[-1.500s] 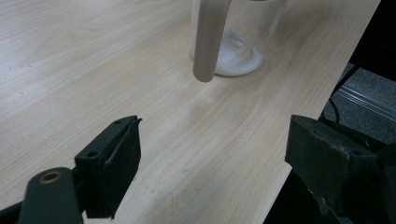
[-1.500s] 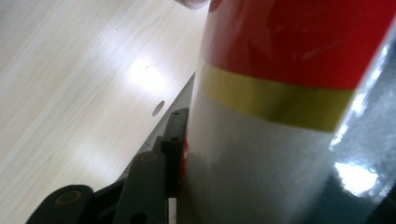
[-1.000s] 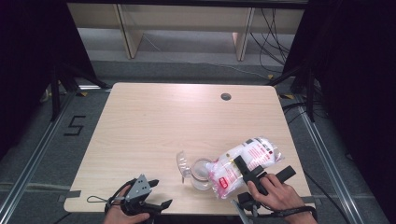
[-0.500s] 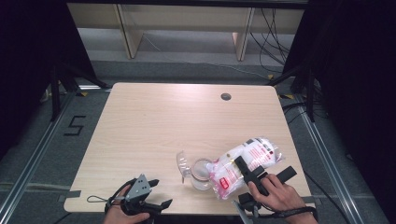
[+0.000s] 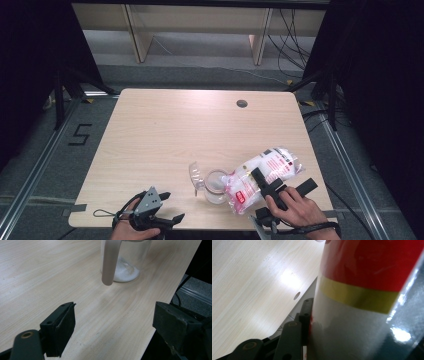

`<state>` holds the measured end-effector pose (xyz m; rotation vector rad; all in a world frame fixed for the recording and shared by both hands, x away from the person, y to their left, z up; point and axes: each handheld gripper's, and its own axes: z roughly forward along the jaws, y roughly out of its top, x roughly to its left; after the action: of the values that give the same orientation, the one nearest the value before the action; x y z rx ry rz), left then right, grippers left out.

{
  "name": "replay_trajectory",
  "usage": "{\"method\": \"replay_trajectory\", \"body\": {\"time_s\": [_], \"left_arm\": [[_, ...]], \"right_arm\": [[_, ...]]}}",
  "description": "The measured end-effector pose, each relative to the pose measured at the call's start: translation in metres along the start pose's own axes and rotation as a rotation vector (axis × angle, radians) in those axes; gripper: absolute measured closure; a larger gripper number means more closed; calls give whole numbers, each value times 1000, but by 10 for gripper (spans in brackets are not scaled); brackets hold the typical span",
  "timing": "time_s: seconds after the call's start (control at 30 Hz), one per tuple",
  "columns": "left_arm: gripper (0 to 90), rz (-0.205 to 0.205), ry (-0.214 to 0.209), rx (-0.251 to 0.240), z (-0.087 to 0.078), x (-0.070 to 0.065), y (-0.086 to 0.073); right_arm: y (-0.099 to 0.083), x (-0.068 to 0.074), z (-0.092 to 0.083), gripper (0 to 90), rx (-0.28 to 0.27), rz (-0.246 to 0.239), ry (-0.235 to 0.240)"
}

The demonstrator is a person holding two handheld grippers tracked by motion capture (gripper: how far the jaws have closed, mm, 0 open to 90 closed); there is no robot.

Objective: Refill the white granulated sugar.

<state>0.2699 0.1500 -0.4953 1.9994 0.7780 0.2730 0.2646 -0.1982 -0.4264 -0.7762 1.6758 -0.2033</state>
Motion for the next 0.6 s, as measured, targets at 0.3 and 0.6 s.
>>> {"method": "replay_trajectory", "body": {"time_s": [0.3,0.6], "left_arm": [[179,27,-3,11,-1,3,1],[179,24,-4,13,0,3,1]], "right_arm": [[4,2,4,642,-14,-12,2],[4,0,3,643,-17,-18,3]]}}
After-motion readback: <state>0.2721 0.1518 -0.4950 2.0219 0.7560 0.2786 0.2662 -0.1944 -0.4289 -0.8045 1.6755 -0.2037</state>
